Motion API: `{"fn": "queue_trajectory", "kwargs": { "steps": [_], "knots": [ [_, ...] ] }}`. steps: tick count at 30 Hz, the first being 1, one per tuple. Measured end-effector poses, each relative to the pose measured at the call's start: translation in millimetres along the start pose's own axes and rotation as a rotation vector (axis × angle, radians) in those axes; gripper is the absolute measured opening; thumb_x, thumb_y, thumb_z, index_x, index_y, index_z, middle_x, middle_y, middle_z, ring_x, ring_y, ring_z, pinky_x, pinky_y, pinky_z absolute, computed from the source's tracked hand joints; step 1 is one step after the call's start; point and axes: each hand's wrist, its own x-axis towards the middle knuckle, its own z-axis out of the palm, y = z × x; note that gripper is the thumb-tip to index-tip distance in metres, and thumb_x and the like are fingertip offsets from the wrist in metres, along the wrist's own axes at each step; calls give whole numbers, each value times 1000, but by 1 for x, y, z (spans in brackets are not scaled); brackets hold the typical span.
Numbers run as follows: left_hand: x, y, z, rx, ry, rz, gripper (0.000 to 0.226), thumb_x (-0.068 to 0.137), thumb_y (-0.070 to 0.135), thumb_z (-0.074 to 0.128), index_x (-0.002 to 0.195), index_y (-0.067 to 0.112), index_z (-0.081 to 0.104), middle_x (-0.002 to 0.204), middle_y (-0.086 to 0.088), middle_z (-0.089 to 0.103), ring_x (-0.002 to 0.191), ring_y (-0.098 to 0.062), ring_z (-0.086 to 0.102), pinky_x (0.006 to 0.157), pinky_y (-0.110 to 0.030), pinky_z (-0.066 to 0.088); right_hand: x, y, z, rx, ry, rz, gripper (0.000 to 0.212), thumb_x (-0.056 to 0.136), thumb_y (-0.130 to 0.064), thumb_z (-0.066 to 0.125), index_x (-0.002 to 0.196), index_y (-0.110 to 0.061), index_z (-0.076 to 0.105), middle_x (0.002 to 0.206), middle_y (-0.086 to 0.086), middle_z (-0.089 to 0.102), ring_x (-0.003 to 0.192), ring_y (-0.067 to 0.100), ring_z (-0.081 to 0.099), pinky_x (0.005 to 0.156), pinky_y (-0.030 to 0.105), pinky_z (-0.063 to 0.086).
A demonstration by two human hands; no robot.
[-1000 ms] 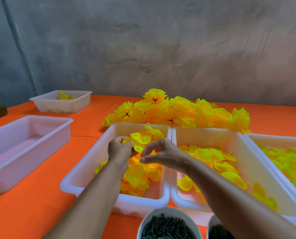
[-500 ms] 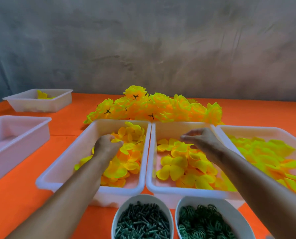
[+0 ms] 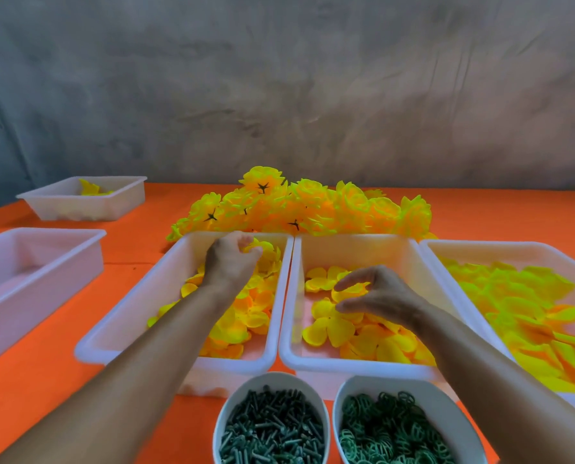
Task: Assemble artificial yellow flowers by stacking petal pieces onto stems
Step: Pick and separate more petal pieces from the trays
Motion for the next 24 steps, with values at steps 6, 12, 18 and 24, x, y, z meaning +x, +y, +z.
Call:
{"fn": "queue_trajectory", "kwargs": {
  "steps": [6,12,18,24],
  "knots": [
    [-8,31,38,-18,-23,118,23,89,15,60,109,6,68,107,-10,69,99,-23,64,86,-32,50,-2,-2,3,-132,-260,13,44,65,-4,78,103,-26,72,121,-4,60,113,13,56,94,30,48],
    [-19,31,74,32,-101,150,22,89,15,60,107,6,69,105,-12,70,97,-26,64,83,-28,47,2,4,5,-252,-204,-31,33,75,-4,70,102,-24,73,111,2,68,102,18,62,88,33,51],
    [-20,24,75,-10,-82,175,15,88,16,62,95,7,72,91,-10,72,84,-22,66,71,-23,46,6,0,5,-260,-175,-133,57,68,18,46,101,-18,74,122,1,64,117,14,55,96,27,45],
    [-17,22,74,-178,-92,109,11,85,14,66,82,5,72,79,-9,70,69,-13,58,65,-22,44,6,4,10,-485,-280,-200,48,74,-3,71,115,-28,69,128,-7,59,121,10,48,98,22,38]
  ]
}}
